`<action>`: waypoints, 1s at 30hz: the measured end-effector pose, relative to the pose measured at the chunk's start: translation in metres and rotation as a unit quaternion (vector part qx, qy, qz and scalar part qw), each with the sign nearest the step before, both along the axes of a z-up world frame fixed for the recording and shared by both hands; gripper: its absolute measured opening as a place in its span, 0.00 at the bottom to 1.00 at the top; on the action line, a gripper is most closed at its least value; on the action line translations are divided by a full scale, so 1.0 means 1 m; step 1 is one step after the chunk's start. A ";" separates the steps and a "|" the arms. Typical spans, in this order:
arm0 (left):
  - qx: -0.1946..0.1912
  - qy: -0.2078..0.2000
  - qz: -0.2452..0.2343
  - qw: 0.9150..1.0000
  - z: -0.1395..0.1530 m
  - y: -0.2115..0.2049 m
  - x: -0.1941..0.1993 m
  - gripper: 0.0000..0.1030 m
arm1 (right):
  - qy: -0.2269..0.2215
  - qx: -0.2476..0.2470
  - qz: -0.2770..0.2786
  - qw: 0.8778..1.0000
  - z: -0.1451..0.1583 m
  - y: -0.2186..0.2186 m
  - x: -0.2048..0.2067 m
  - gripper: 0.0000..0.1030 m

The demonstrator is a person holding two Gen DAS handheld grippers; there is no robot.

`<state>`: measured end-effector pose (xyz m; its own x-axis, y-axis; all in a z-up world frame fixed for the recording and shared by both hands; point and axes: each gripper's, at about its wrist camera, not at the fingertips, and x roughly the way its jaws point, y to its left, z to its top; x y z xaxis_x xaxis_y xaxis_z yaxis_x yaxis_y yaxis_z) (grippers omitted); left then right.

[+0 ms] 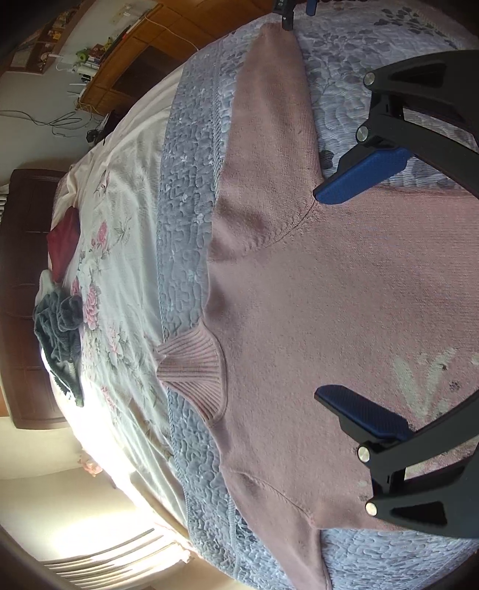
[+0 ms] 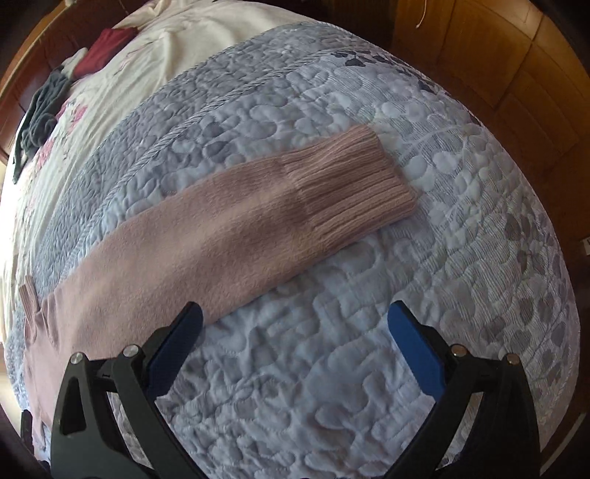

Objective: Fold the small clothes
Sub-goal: 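Grasp the pink sweater sleeve cuff with the right tool, then fold the held sleeve across the sweater body and release with the right tool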

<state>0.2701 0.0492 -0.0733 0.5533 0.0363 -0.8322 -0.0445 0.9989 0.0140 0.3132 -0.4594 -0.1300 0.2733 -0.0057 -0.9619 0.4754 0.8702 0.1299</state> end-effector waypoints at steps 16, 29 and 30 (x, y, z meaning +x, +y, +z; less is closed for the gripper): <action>0.025 0.018 -0.001 1.000 -0.028 -0.006 0.041 0.96 | -0.046 0.084 -0.030 0.995 -0.010 -0.055 0.023 0.07; 0.014 0.027 0.017 0.999 -0.022 0.036 0.029 0.96 | -0.142 0.056 0.159 0.975 0.062 0.115 0.033 0.06; 0.012 0.027 0.018 0.999 -0.021 0.039 0.028 0.96 | -0.144 0.054 0.177 0.972 0.065 0.137 0.038 0.06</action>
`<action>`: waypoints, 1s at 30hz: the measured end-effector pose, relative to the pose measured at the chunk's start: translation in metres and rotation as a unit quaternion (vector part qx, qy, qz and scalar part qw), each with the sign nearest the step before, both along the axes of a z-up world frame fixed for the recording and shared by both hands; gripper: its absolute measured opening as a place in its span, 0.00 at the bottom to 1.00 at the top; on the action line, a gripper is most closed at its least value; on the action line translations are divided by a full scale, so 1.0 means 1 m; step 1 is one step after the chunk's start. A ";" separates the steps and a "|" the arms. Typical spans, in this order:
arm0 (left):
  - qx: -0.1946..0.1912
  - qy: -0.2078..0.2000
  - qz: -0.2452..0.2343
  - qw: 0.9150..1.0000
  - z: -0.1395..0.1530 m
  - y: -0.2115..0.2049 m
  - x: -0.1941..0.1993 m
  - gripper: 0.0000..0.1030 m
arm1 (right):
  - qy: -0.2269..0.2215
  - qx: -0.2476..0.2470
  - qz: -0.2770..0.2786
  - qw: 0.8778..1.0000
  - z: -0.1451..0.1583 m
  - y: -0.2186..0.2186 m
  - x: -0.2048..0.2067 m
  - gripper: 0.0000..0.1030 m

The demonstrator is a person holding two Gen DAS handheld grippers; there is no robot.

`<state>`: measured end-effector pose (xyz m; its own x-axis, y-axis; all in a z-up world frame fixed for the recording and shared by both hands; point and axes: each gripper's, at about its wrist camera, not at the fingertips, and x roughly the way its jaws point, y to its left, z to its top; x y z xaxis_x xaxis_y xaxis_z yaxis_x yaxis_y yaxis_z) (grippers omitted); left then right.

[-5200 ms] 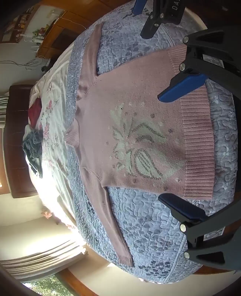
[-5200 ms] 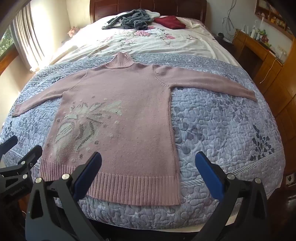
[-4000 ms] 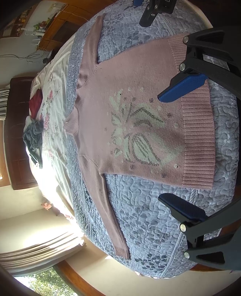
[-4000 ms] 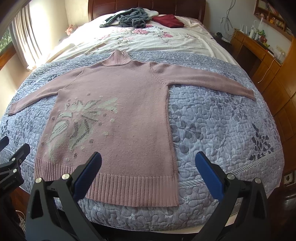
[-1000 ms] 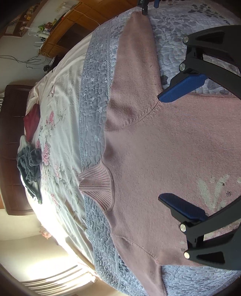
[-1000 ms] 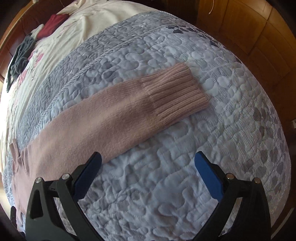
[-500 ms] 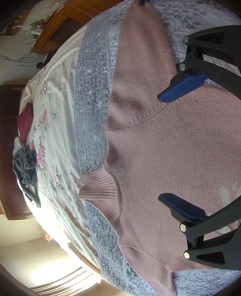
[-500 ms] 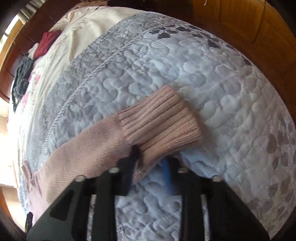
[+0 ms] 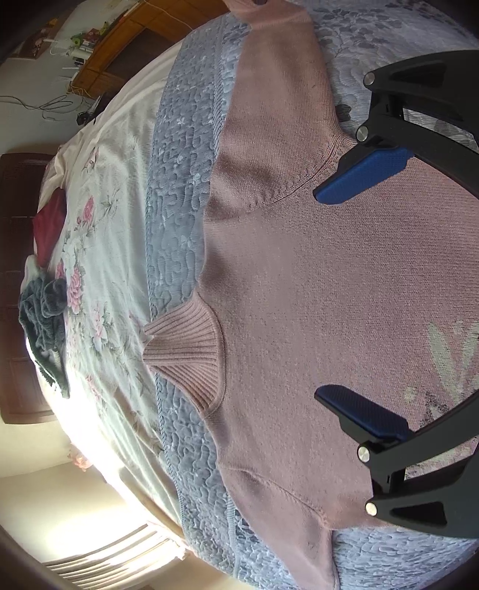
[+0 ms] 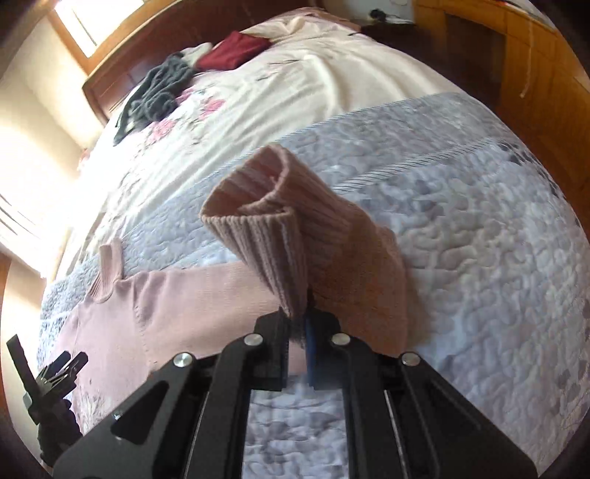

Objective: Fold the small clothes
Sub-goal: 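Fold the held sleeve across the sweater body and release with the right tool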

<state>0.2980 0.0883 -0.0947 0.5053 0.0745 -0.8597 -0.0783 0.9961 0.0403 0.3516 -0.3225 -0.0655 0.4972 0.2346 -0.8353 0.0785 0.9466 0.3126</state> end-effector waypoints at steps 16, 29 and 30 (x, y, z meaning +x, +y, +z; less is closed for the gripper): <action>-0.021 0.012 0.010 1.000 0.002 0.051 -0.011 0.96 | 0.039 -0.049 0.136 0.989 -0.051 0.203 0.018 0.06; -0.171 0.091 -0.026 0.981 -0.029 0.001 0.011 0.95 | 0.027 0.028 0.173 0.984 -0.041 0.172 -0.037 0.36; -0.188 0.102 -0.031 0.976 -0.034 -0.009 0.016 0.95 | 0.024 0.029 0.164 0.986 -0.039 0.161 -0.042 0.37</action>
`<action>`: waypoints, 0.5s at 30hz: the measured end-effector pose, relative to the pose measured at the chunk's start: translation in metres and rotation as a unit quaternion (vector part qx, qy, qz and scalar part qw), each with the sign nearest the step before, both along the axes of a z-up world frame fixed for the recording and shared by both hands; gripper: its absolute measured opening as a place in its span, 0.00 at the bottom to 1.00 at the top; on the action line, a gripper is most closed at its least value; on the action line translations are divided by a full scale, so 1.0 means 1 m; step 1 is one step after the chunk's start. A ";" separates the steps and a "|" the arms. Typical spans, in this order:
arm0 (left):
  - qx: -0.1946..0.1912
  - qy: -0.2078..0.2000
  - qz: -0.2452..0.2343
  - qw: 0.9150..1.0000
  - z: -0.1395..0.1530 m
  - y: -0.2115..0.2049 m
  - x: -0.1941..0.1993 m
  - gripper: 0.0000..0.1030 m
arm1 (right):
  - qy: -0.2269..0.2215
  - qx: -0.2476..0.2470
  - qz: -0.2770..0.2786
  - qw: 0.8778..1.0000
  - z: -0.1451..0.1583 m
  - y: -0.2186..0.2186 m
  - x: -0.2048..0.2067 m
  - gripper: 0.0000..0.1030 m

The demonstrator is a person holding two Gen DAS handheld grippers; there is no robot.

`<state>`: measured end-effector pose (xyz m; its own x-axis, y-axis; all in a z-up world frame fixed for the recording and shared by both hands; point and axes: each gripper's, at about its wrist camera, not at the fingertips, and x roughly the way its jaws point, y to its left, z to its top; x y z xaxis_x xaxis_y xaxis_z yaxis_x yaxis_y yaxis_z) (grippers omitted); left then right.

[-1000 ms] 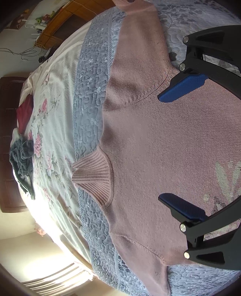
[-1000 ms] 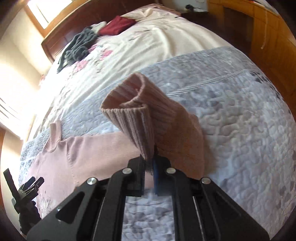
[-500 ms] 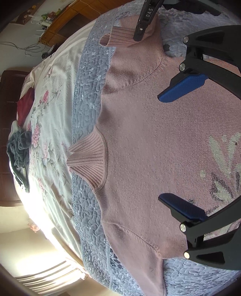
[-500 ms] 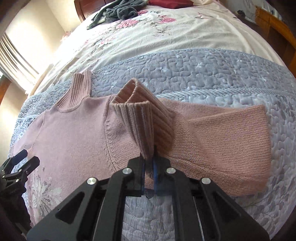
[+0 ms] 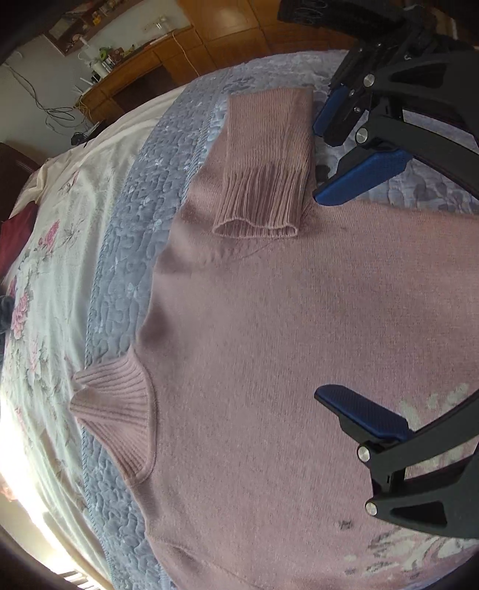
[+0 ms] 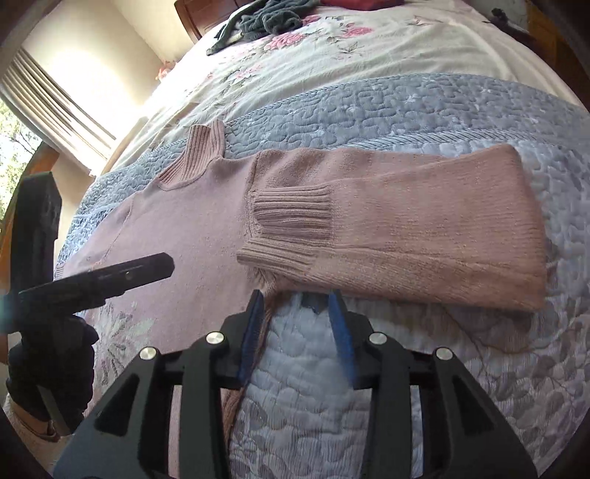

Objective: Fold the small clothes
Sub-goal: 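Fold the held sleeve across the sweater body and release with the right tool, then grasp the other sleeve cuff with the left tool and lift it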

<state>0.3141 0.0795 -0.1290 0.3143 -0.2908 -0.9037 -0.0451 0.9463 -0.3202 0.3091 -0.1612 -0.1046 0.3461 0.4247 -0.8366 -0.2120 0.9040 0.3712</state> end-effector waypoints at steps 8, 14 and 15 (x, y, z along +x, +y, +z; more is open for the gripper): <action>-0.083 0.063 0.004 0.995 -0.041 -0.051 0.043 0.81 | -0.012 -0.019 -0.044 0.999 0.001 -0.062 -0.040 0.37; -0.075 0.071 0.003 0.995 -0.043 -0.068 0.052 0.26 | -0.005 -0.037 -0.067 0.997 -0.012 -0.085 -0.052 0.37; -0.074 0.064 0.002 0.995 -0.041 -0.069 0.052 0.17 | -0.002 -0.034 -0.071 0.997 -0.014 -0.088 -0.051 0.37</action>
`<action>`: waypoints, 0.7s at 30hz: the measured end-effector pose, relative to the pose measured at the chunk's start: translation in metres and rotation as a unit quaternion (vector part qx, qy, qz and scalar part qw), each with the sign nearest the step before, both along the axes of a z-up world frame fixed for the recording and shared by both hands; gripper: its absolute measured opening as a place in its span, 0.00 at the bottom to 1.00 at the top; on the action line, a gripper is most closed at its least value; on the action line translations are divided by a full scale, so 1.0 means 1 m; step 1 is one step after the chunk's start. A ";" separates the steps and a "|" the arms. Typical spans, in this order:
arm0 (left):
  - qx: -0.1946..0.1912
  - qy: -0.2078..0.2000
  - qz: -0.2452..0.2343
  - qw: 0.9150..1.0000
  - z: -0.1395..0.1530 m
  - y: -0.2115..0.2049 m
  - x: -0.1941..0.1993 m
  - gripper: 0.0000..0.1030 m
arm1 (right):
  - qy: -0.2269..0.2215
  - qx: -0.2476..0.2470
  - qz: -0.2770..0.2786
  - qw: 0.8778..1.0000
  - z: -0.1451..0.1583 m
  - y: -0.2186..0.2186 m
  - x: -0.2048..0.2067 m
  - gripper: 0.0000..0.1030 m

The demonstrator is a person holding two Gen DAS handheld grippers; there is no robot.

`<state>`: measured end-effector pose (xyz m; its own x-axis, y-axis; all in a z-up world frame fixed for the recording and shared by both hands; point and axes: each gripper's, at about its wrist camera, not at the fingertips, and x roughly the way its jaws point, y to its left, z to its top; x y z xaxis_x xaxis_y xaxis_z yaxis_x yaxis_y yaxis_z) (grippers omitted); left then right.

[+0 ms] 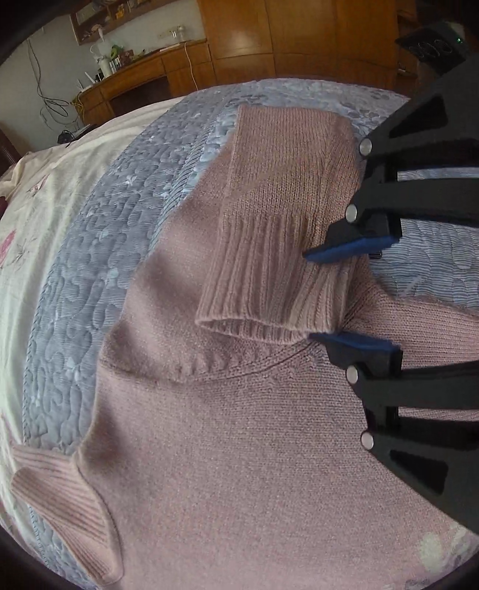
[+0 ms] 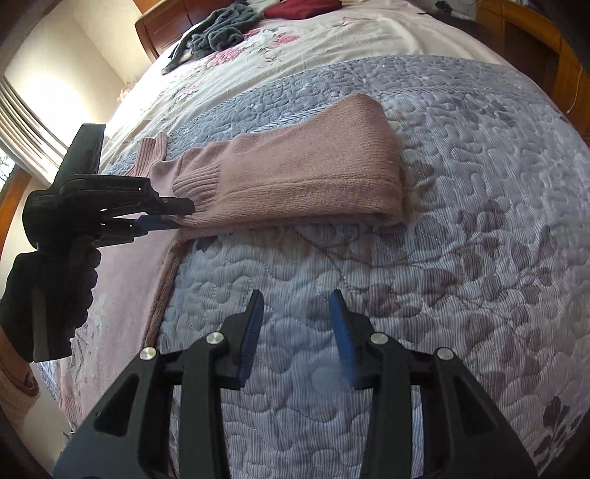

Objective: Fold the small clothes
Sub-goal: 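Grasp the other sleeve cuff with the left tool and lift it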

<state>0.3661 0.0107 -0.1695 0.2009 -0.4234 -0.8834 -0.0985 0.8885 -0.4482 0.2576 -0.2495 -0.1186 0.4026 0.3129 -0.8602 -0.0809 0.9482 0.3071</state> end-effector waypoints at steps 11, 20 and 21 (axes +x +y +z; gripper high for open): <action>-0.026 -0.097 0.039 0.994 0.056 0.056 -0.019 0.08 | 0.005 0.020 -0.020 1.000 0.001 0.002 0.009 0.37; 0.031 -0.111 0.106 0.988 0.068 0.178 -0.034 0.08 | 0.031 0.052 -0.036 0.998 0.008 0.020 0.045 0.41; 0.034 -0.110 0.115 0.987 0.068 0.193 -0.035 0.08 | 0.036 0.058 -0.036 0.997 0.007 0.023 0.050 0.42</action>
